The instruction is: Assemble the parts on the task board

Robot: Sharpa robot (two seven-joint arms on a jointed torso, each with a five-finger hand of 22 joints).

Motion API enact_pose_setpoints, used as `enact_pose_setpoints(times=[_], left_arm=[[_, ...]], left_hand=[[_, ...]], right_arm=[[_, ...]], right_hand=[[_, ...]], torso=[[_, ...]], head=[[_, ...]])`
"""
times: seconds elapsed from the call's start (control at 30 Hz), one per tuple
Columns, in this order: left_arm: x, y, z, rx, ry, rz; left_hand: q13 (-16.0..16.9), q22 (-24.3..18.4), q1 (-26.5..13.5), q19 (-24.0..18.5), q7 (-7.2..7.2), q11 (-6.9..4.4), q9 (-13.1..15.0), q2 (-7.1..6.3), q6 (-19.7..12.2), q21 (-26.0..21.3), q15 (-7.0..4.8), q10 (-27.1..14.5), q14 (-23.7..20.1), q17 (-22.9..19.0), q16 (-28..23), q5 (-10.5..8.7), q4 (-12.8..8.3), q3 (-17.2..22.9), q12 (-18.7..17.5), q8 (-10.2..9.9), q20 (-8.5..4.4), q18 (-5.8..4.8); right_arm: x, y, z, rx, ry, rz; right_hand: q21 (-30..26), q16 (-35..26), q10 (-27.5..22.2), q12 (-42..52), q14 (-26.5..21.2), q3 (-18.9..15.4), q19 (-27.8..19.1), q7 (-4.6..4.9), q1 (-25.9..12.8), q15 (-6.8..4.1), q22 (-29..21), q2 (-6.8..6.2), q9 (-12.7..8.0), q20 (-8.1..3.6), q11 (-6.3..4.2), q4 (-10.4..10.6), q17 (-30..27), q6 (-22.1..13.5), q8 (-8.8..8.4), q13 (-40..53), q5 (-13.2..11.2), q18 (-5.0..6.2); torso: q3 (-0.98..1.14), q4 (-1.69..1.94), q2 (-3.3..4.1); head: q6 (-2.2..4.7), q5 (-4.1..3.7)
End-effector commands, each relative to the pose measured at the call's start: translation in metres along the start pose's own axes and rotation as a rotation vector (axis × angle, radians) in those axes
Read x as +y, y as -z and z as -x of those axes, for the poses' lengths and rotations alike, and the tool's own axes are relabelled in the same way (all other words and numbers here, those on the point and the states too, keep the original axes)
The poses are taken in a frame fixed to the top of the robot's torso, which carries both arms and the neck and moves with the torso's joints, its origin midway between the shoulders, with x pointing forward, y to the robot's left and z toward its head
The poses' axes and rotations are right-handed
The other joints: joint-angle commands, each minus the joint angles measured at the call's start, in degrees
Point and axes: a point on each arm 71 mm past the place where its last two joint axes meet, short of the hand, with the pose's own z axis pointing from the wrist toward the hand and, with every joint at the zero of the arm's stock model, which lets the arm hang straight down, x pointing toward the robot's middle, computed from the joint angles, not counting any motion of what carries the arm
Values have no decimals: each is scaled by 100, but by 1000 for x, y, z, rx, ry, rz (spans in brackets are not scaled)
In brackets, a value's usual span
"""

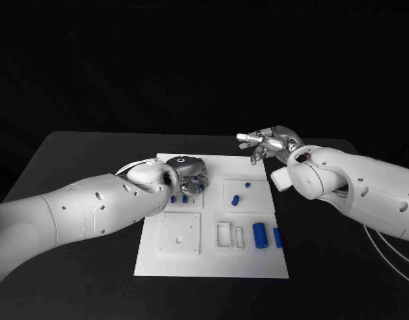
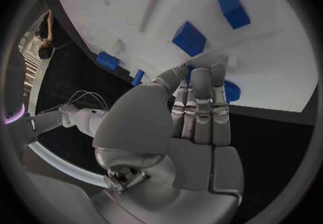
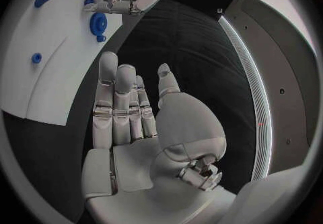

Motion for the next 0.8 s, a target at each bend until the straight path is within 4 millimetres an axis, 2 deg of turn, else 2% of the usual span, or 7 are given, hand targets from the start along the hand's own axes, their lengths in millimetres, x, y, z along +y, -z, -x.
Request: enact_pose_setpoints(times=[0.03,0.13,0.33,0.43,0.8], left_arm=[[-1,0,-5,37,2,-2],[-1,0,-4,32,2,1],[0,0,-3,16,1,-1],[0,1,0,-26,8,-15],[7,10,4,-102,44,-17]], left_hand=[[10,129,8,18,10,-4,10,99,121,43,-2,159,47,9,30,11,-2,7,-36,-4,-25,-50],[11,126,40,17,28,-21,11,170,220,78,22,330,73,5,23,16,-1,-56,-35,-7,-1,-19],[12,124,104,-2,30,-24,11,286,258,150,29,376,122,-3,-2,30,-11,-119,-33,-7,9,14],[17,116,77,77,-15,-78,28,350,420,190,7,598,243,3,17,48,31,-155,-30,11,0,30],[17,123,143,129,-10,-85,21,300,469,246,-18,649,342,11,-49,57,-102,-125,-34,-8,-39,37]], right_arm=[[1,0,-2,13,6,14],[1,0,-2,13,6,14],[1,0,-2,14,6,14],[1,0,-2,14,6,14],[1,0,-1,14,6,15]], right_hand=[[33,22,-29,-27,-8,10,187,11,38,50,-7,25,8,47,-2,19,-6,0,-7,-7,-19,81],[33,22,-28,-27,-8,11,186,11,38,50,-8,26,8,47,-3,19,-7,1,-7,-7,-19,81],[33,26,-22,-25,-8,13,185,8,40,48,-11,32,8,46,-5,20,-11,12,-8,-7,-23,80],[33,26,-22,-25,-8,13,185,8,40,48,-11,32,8,46,-5,20,-11,12,-8,-7,-23,80],[33,31,-7,-26,-10,14,182,2,44,45,-18,39,7,44,-9,16,-22,31,-8,-7,-19,75]], torso=[[-2,-1,3],[-1,0,2],[-3,1,0],[-1,-1,-5],[-4,5,-4]], head=[[-3,2],[1,1],[2,8],[12,17],[60,23]])
